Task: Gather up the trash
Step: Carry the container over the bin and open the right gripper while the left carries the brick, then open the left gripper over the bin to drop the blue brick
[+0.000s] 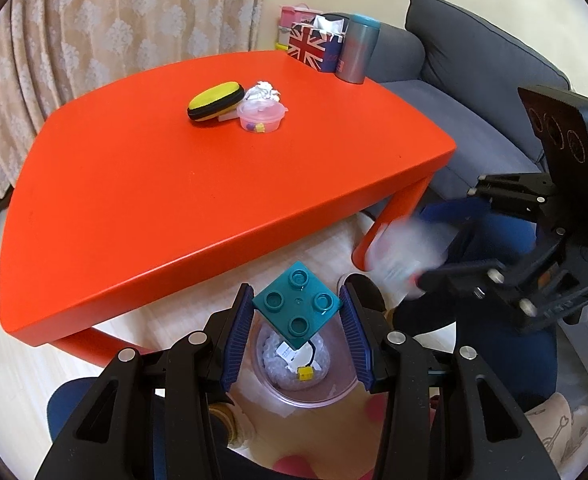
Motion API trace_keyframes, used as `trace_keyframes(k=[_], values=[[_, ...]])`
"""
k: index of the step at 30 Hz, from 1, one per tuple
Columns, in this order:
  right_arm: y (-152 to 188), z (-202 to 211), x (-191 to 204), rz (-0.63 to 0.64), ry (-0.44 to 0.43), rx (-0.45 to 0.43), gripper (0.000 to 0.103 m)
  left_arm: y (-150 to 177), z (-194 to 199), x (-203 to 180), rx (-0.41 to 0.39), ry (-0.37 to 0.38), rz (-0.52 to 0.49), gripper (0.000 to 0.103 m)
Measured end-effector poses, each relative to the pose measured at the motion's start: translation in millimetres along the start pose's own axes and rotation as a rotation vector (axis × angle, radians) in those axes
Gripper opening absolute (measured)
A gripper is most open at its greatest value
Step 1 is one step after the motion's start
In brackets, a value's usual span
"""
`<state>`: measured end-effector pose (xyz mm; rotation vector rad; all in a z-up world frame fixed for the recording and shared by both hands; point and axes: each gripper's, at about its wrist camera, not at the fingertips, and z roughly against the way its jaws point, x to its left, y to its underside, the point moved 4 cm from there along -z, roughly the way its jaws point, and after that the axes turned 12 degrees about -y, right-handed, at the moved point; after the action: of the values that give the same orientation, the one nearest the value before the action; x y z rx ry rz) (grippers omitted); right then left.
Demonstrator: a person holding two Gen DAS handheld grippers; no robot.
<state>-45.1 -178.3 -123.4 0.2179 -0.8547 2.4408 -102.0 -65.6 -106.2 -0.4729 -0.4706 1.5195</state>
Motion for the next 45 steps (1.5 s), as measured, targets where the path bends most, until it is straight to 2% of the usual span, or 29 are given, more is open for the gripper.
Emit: trace_keyframes(k=[2, 8, 30, 31, 32, 33, 34, 37, 45], values=[[-1, 5, -4, -0.020, 0.010, -0.023, 0.092, 0, -1, -1, 0.002, 0.001, -0.001, 0.044], [-1, 13, -10, -0.046, 0.032, -0.043, 0.096, 2, -5, -6, 0.012, 0.010, -0.008, 0.044], [2, 45, -32, -0.095, 0.088, -0.109, 0.096, -6, -16, -31, 0.026, 0.034, -0.051, 0.044], [2, 46, -33, -0.097, 0.090, -0.111, 0.096, -7, -17, -31, 0.025, 0.033, -0.050, 0.053], [2, 47, -34, -0.098, 0.092, -0.113, 0.096, -7, -17, -31, 0.022, 0.033, -0.048, 0.075], [2, 47, -35, -0.100, 0.092, -0.115, 0.096, -8, -17, -29, 0.004, 0.025, -0.039, 0.087], [4, 49, -36, -0.103, 0.093, -0.117, 0.096, -9, -16, -28, -0.010, 0.017, -0.031, 0.093], [5, 50, -37, -0.106, 0.095, -0.118, 0.096, -9, -19, -24, 0.007, 0.003, -0.016, 0.095], [5, 48, -34, -0.107, 0.090, -0.117, 0.096, -8, -19, -16, 0.009, -0.034, 0.005, 0.095]])
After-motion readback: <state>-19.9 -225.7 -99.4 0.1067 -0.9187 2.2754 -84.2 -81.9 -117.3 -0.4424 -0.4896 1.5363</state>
